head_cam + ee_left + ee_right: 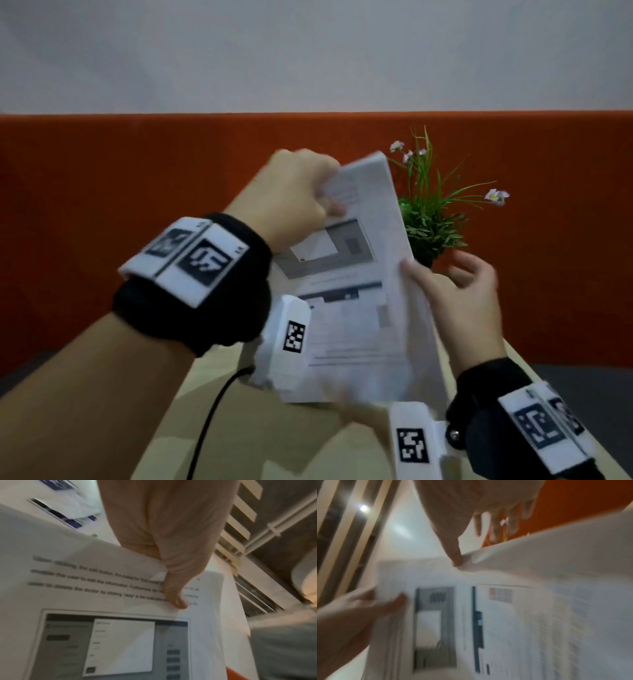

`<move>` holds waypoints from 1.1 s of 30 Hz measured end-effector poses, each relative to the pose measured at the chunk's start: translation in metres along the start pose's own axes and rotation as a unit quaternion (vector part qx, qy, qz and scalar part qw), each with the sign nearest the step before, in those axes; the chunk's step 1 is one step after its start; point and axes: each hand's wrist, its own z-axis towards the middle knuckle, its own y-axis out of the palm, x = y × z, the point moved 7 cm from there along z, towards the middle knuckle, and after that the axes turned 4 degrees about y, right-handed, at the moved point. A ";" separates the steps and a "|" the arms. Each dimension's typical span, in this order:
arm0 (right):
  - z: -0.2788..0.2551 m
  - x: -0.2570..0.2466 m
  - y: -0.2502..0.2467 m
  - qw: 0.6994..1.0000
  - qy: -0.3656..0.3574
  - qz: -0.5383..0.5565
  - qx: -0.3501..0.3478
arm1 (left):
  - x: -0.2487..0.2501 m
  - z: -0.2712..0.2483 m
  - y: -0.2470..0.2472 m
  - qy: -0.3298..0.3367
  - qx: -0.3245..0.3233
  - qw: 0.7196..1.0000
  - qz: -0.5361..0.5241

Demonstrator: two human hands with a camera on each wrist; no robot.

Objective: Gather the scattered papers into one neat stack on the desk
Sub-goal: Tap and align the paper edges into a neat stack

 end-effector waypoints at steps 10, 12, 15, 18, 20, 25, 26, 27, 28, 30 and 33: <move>0.022 -0.008 0.000 0.987 0.005 0.124 -0.098 | -0.088 -0.063 0.003 -0.166 0.176 0.895 -0.376; 0.021 -0.019 -0.003 0.987 -0.041 0.122 -0.094 | -0.094 -0.075 0.013 -0.182 0.201 0.868 -0.416; 0.014 -0.026 0.000 0.986 -0.092 0.112 -0.082 | -0.100 -0.088 0.029 -0.202 0.251 0.846 -0.425; 0.003 -0.008 0.005 0.988 -0.087 0.099 -0.083 | -0.109 -0.108 0.054 -0.246 0.269 0.830 -0.422; -0.004 0.010 0.007 0.990 -0.062 0.085 -0.091 | -0.115 -0.123 0.078 -0.291 0.246 0.807 -0.451; -0.004 0.017 0.013 0.992 -0.034 0.085 -0.088 | -0.116 -0.127 0.094 -0.316 0.227 0.806 -0.445; -0.002 0.011 0.012 0.991 -0.039 0.092 -0.083 | -0.117 -0.124 0.089 -0.303 0.234 0.810 -0.445; 0.001 0.007 0.011 0.991 -0.045 0.101 -0.082 | -0.118 -0.121 0.085 -0.293 0.239 0.812 -0.445; 0.002 0.006 0.010 0.990 -0.047 0.105 -0.081 | -0.120 -0.120 0.084 -0.287 0.238 0.812 -0.448; 0.001 0.014 0.011 0.991 -0.030 0.095 -0.088 | -0.124 -0.126 0.097 -0.308 0.212 0.804 -0.462; -0.006 0.041 0.016 0.992 0.027 0.057 -0.111 | -0.129 -0.144 0.128 -0.363 0.139 0.795 -0.466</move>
